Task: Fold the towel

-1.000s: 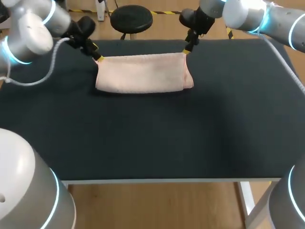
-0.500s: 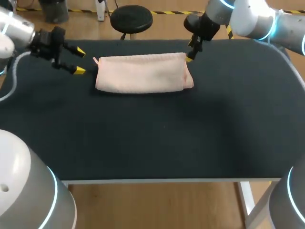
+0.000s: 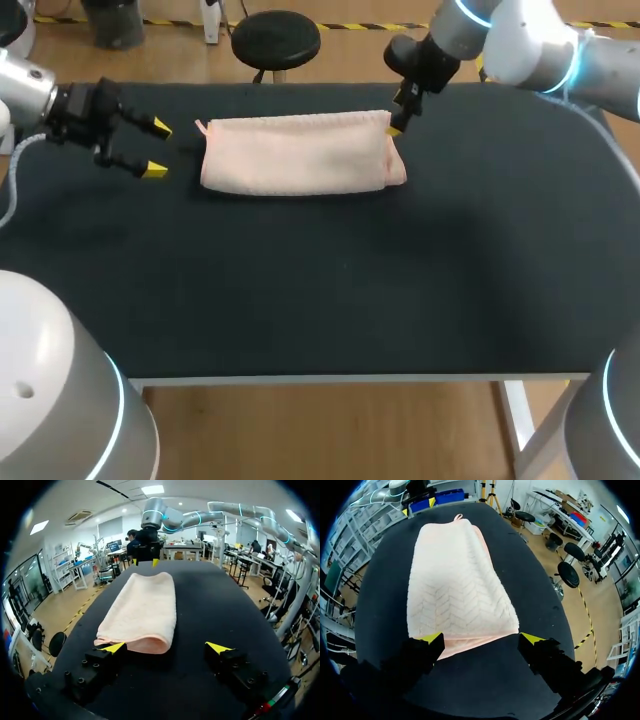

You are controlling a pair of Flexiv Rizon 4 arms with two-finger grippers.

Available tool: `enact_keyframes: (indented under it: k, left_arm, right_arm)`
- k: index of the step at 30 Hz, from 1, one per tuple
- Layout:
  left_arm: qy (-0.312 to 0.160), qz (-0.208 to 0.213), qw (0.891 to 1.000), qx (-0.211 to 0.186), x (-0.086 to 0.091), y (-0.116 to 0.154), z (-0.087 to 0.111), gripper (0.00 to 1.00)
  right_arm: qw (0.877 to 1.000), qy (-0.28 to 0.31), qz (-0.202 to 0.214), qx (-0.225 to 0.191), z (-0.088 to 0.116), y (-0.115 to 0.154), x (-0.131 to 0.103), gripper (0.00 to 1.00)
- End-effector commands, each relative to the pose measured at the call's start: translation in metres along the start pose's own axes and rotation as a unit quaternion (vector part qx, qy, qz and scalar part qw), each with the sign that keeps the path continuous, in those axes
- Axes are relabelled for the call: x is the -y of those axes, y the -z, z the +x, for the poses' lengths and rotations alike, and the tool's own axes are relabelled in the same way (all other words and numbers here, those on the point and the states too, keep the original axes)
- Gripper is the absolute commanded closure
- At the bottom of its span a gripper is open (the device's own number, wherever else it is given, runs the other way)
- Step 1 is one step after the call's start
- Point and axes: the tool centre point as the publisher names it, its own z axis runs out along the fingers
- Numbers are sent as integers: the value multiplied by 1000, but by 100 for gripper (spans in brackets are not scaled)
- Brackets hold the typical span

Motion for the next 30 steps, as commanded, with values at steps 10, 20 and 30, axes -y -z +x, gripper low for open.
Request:
enact_keyframes:
  k: [10, 20, 30]
  left_arm:
    - [0, -1, 1000, 7, 1, -1, 7, 0]
    - [0, -1, 1000, 7, 1, -1, 7, 0]
    - [0, -1, 1000, 7, 1, -1, 7, 0]
  right_arm:
    - [999, 45, -12, -26, 16, 33, -5, 0]
    - [987, -66, -116, -93, 16, 61, 14, 0]
    - [968, -164, -168, -92, 12, 75, 39, 0]
